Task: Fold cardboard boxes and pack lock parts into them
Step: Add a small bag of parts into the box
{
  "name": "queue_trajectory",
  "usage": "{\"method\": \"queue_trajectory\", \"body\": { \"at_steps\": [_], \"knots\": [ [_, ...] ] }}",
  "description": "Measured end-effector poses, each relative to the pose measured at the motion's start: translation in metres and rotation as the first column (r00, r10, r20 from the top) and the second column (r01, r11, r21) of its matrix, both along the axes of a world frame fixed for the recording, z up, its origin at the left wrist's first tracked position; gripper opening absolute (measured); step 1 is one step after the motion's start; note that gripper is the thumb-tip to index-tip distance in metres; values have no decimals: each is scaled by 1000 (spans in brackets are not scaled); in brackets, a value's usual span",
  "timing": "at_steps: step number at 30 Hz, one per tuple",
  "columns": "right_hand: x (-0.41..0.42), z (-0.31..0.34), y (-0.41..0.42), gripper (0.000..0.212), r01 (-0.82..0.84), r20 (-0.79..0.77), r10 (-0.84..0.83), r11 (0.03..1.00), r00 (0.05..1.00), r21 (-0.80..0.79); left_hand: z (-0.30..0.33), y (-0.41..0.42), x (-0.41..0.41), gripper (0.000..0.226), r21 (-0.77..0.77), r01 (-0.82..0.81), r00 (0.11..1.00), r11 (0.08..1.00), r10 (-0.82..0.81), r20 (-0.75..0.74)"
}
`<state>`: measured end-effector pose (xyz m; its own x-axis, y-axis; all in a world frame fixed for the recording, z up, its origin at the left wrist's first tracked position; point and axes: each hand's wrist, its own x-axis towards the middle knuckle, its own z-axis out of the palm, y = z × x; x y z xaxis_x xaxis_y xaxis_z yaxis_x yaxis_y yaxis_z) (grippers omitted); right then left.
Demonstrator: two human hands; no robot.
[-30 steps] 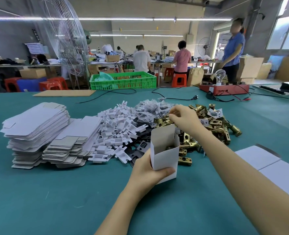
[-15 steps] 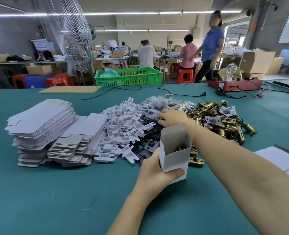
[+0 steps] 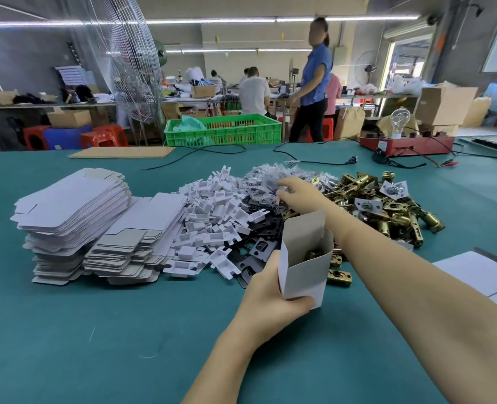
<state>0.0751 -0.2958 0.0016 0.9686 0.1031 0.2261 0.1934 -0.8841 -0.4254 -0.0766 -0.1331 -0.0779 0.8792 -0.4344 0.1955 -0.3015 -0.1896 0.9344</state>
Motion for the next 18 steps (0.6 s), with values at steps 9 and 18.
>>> {"method": "queue_trajectory", "body": {
  "at_steps": [9,18],
  "knots": [
    [-50,14,-24,26,9,133,-194,596,972,803,-3,2,3,61,5,-15,1000,1000,14,23],
    [-138,39,-47,36,-51,112,-176,318,978,947,4,3,-3,59,-32,35,999,999,-35,10]
  ]
}}
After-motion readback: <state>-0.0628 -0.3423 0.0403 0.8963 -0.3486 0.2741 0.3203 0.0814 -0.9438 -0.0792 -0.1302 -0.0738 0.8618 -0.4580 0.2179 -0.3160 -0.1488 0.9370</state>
